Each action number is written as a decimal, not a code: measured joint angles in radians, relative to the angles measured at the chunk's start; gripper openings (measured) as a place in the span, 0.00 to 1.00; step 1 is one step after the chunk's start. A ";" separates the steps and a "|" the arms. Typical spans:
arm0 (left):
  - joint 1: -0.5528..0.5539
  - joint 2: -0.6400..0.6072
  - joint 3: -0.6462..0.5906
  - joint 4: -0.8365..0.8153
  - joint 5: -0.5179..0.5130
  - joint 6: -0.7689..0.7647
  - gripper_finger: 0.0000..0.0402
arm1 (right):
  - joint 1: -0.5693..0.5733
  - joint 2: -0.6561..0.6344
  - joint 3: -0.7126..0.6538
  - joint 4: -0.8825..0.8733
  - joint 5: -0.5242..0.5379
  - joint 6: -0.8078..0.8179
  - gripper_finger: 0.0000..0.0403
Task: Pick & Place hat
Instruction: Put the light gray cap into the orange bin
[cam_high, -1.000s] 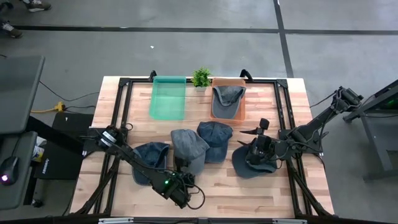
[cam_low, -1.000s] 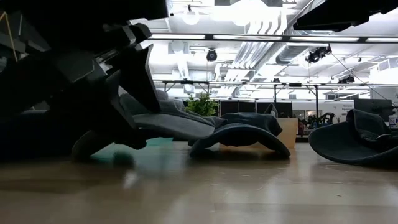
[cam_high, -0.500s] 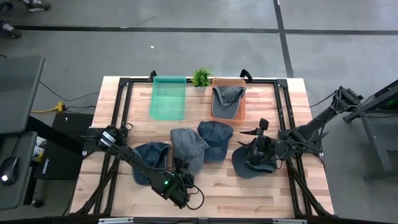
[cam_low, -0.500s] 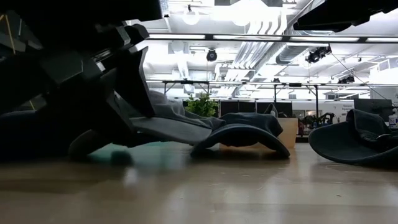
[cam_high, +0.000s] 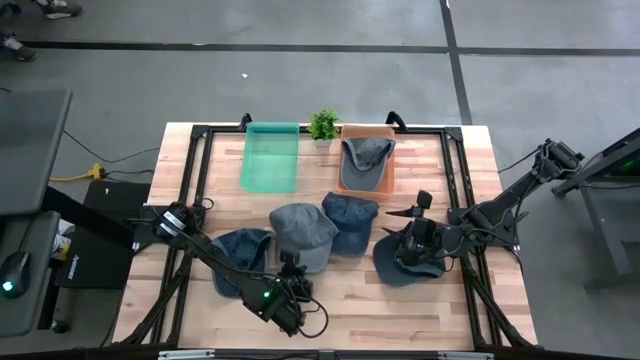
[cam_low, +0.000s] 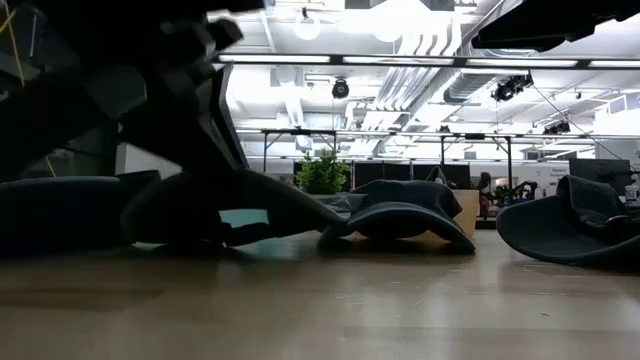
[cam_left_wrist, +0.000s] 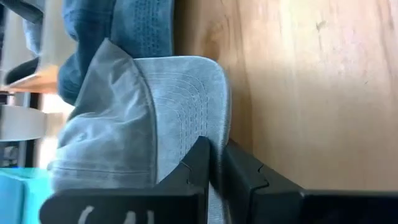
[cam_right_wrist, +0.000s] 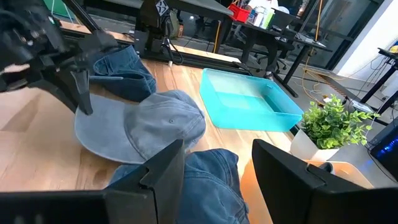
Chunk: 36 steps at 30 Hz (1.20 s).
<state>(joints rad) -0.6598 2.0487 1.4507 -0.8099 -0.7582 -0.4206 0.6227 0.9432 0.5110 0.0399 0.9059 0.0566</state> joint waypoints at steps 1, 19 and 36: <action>-0.007 0.000 0.021 -0.036 -0.001 -0.004 0.05 | 0.000 0.000 0.000 0.000 0.000 0.000 0.46; -0.028 0.003 0.451 -0.507 -0.235 -0.082 0.02 | 0.000 0.000 0.000 0.000 0.000 0.036 0.46; 0.001 0.000 0.520 -0.577 -0.717 -0.372 0.02 | 0.000 0.000 0.000 -0.004 -0.162 0.336 0.46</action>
<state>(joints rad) -0.6588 2.0483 1.9705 -1.3872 -1.4755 -0.7927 0.6224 0.9432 0.5110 0.0362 0.7436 0.3928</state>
